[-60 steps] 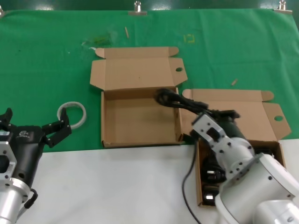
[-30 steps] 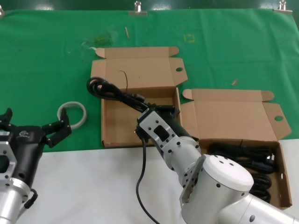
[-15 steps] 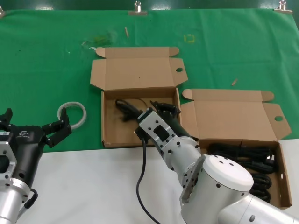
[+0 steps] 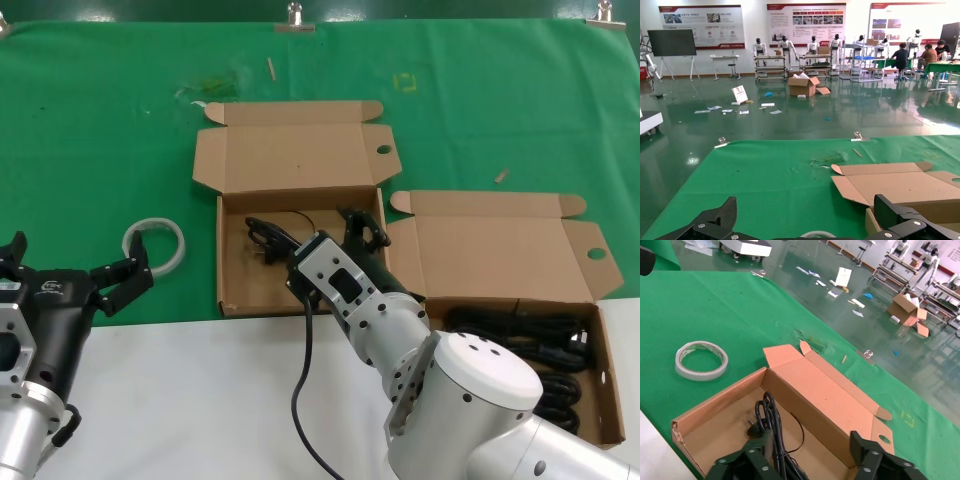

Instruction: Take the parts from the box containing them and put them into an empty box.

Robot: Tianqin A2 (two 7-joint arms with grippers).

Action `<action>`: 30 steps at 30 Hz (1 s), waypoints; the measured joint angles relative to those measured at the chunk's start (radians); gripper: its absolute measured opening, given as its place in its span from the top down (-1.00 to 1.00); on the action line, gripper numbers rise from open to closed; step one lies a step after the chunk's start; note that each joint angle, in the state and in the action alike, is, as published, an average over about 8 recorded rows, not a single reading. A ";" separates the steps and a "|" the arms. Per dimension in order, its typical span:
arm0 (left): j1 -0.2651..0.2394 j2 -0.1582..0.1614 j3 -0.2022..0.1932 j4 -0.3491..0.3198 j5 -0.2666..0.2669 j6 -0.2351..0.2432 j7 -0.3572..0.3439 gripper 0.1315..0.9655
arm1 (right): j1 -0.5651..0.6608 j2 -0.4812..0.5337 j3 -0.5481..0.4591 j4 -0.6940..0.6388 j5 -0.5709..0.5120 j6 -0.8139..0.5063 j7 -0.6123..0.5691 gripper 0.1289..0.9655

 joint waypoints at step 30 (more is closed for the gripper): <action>0.000 0.000 0.000 0.000 0.000 0.000 0.000 -1.00 | -0.153 0.000 0.250 0.036 -0.246 -0.189 0.281 -0.90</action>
